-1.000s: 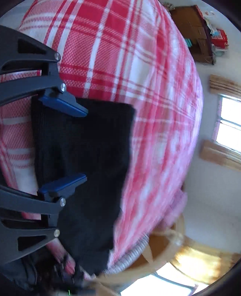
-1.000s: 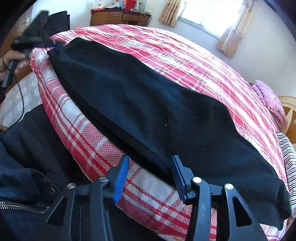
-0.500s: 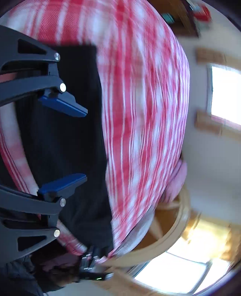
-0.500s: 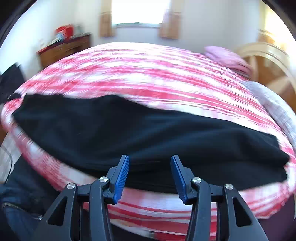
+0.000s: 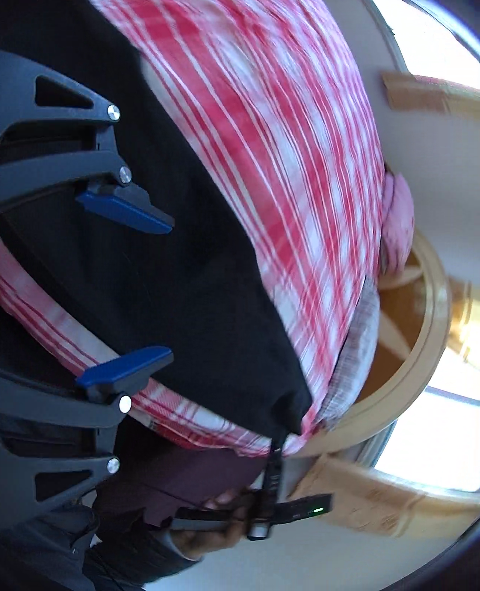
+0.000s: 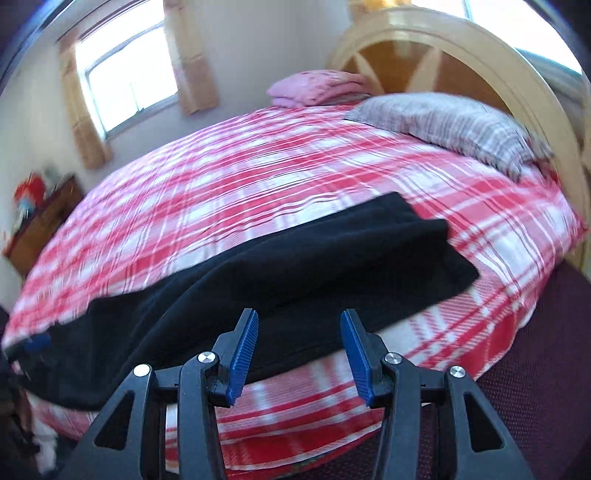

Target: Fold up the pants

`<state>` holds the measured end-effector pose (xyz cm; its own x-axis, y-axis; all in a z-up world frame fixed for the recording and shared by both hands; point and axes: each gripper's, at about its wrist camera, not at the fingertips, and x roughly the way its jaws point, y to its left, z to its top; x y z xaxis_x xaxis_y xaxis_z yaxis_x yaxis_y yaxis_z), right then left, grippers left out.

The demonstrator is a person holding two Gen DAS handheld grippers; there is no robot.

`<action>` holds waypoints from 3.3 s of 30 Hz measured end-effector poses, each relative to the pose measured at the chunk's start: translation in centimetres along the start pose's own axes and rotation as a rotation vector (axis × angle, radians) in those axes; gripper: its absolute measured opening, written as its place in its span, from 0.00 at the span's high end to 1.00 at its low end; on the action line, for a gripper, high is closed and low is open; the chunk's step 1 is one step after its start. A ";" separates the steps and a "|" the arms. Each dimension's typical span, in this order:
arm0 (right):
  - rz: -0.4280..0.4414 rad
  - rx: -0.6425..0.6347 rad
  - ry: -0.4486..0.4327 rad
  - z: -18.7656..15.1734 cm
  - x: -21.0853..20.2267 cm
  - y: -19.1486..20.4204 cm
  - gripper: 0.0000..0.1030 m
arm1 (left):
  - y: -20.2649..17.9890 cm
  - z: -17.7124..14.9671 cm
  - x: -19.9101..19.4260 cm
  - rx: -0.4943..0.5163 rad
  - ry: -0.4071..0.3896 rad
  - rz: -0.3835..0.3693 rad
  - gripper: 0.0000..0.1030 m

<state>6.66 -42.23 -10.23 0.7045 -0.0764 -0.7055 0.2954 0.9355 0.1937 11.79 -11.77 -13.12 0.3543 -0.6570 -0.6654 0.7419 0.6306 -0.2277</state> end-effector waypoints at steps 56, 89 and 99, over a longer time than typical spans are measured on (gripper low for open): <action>0.108 0.375 -0.056 2.0 1.7 -12.4 0.97 | -7.1 1.0 7.8 0.005 0.112 -0.180 0.90; 0.070 0.194 -0.082 1.5 1.6 -8.1 0.62 | -3.4 0.8 6.2 -0.088 0.039 -0.045 0.90; 0.124 0.199 -0.083 1.6 0.7 -7.3 0.62 | -0.2 -1.3 2.9 -0.159 -0.001 0.079 0.67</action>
<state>6.03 -49.70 -11.11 0.7914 -0.0006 -0.6112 0.3189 0.8535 0.4121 11.94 -13.28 -15.98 0.4080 -0.6033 -0.6853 0.6124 0.7375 -0.2847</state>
